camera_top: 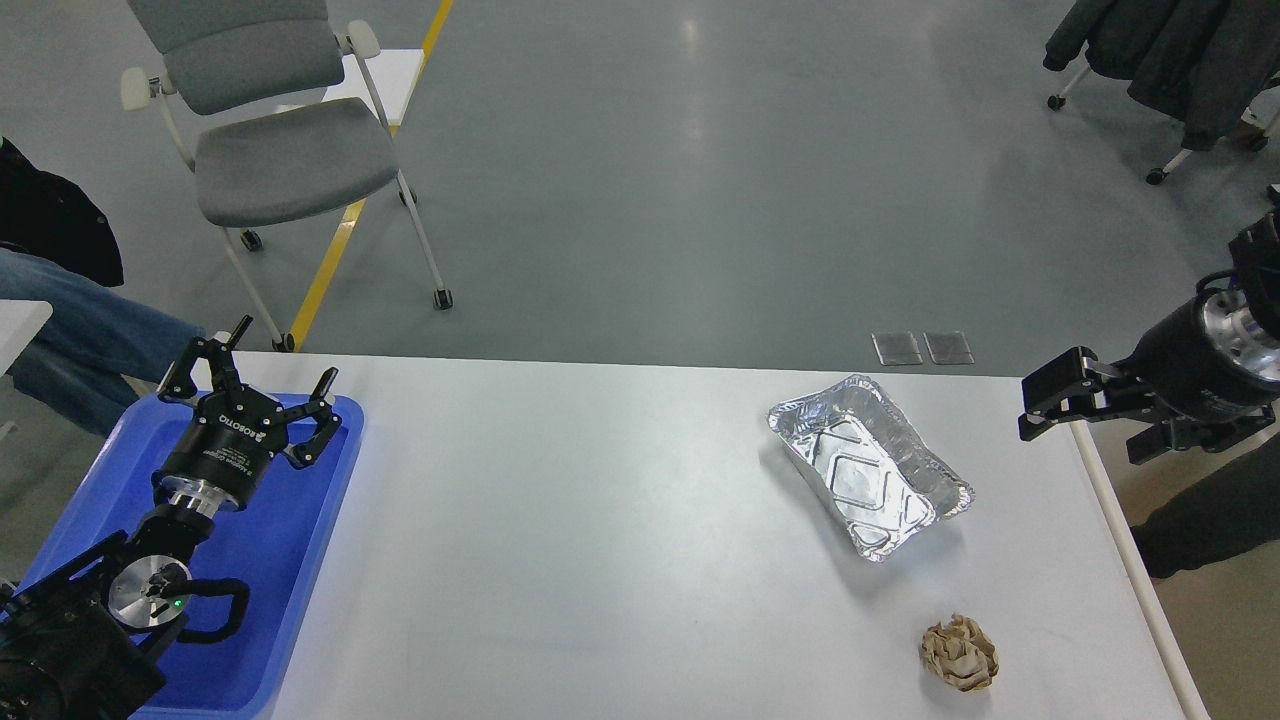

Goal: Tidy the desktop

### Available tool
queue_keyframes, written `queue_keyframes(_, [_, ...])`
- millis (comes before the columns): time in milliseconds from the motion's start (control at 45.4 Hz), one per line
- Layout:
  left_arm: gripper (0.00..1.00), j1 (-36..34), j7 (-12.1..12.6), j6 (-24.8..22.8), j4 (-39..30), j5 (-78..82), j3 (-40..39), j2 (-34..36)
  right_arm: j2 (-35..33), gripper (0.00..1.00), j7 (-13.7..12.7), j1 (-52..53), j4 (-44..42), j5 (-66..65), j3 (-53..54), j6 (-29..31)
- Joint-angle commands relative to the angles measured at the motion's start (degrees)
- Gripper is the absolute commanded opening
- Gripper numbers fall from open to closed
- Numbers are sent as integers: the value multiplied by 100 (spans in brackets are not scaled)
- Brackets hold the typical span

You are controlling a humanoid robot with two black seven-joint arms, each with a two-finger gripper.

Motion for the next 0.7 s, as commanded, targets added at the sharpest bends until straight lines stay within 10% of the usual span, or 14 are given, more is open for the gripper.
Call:
queue_keyframes(0, [99,0,2,0,-2,0,0,0,-14,100,9,25,-8,-40,4,-9])
queue_keyframes(683, [99,0,2,0,-2,0,0,0,108,100,35,-353,-219,-40,153,-193])
